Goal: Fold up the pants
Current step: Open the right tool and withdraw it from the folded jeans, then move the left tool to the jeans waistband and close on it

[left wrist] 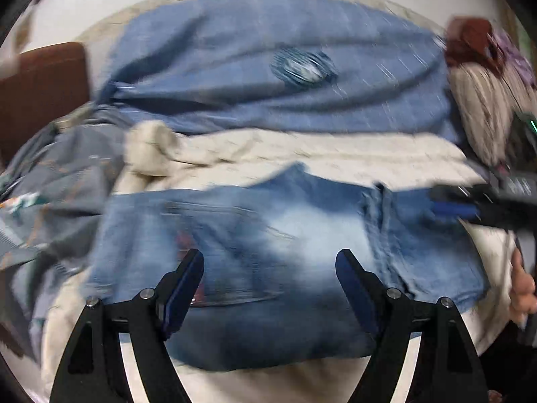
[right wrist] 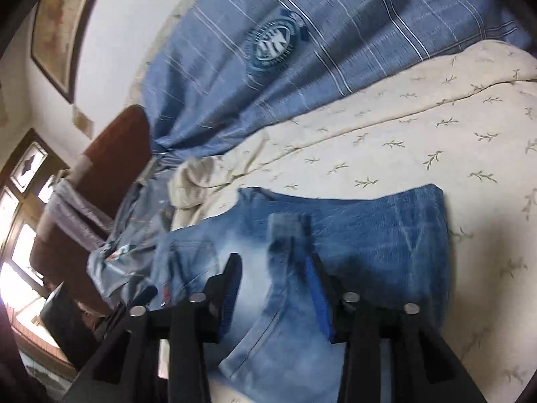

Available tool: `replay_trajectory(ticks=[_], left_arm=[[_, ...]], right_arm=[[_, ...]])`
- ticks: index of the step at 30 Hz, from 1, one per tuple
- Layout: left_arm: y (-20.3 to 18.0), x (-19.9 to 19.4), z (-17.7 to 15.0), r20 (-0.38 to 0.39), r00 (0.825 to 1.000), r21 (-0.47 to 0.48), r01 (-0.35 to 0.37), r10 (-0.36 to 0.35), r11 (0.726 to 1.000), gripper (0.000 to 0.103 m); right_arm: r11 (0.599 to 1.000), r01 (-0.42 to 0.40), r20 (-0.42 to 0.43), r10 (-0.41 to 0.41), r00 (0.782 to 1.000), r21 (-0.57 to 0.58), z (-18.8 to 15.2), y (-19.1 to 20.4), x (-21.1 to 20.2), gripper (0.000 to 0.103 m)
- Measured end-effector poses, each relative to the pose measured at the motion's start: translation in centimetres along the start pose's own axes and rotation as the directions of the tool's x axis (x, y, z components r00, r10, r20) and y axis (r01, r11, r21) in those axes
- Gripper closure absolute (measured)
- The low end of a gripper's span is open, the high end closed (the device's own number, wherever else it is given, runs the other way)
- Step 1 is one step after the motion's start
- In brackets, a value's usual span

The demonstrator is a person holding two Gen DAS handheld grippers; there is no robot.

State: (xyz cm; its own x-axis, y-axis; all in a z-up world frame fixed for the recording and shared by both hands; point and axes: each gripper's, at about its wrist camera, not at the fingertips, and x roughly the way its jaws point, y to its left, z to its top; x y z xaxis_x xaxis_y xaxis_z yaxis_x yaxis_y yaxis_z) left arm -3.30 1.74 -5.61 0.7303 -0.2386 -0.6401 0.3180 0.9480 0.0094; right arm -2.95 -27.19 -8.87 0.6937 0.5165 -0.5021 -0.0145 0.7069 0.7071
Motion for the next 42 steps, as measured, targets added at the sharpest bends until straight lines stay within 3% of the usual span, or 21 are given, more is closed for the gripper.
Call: replay_trajectory(ticks=[6,10,13,15,16,18,25,30,38,42], left_arm=[[6.3,-1.2,-1.1,-0.036,0.989,-0.184,-0.145,0.141,0.972,0.021],[8.9,-0.4,-1.7,-0.102,0.955,-0.208,-0.295,0.280,0.932,0.021],[11.5,0.8,-3.0,-0.198,0.952,-0.317,-0.286,0.232,0.904,0.021],[12.5,2.5,-3.8,-0.287,0.934,-0.335,-0.304,0.211,0.892,0.021],[13.0,2.9,-4.1,-0.308,0.934,-0.368,-0.292,0.180,0.883,0.021],[14.4,2.4,-4.4,-0.289,0.950,-0.458,-0.248,0.121,0.854,0.021],[17.6,-0.9,-5.5,-0.221,0.968,-0.598,-0.234,0.122,0.767,0.021],[18.4,-1.6,-5.7,-0.247,0.968,-0.658,-0.203,0.047,0.725,0.021],[18.2,-1.3,-5.9,-0.236,0.963,-0.783,-0.110,-0.128,0.612,0.021],[17.5,-0.4,-6.0,-0.234,0.957,-0.806,-0.093,-0.171,0.585,0.021]], right_arm=[[0.995,-0.025,-0.078,0.018,0.997,-0.094,-2.9,2.2,-0.9,0.056],[0.992,-0.014,-0.097,0.001,0.995,-0.127,-4.7,3.4,-0.7,0.056],[0.992,-0.048,-0.129,0.033,0.991,-0.116,-5.6,3.8,0.2,0.056],[0.994,-0.047,-0.177,0.029,0.984,-0.100,-6.1,3.7,1.6,0.056],[0.996,-0.026,-0.228,0.007,0.974,-0.083,-6.5,3.3,3.0,0.055],[0.996,-0.008,-0.222,-0.011,0.975,-0.088,-6.7,3.3,3.6,0.055],[0.994,-0.090,-0.113,0.083,0.990,-0.057,-5.5,3.4,1.1,0.054],[0.995,-0.099,-0.084,0.099,0.992,0.002,-4.7,2.8,0.4,0.054],[0.992,-0.123,-0.065,0.123,0.990,-0.002,-4.2,3.0,-0.6,0.048],[0.991,-0.133,-0.045,0.133,0.990,-0.006,-4.0,3.0,-1.3,0.048]])
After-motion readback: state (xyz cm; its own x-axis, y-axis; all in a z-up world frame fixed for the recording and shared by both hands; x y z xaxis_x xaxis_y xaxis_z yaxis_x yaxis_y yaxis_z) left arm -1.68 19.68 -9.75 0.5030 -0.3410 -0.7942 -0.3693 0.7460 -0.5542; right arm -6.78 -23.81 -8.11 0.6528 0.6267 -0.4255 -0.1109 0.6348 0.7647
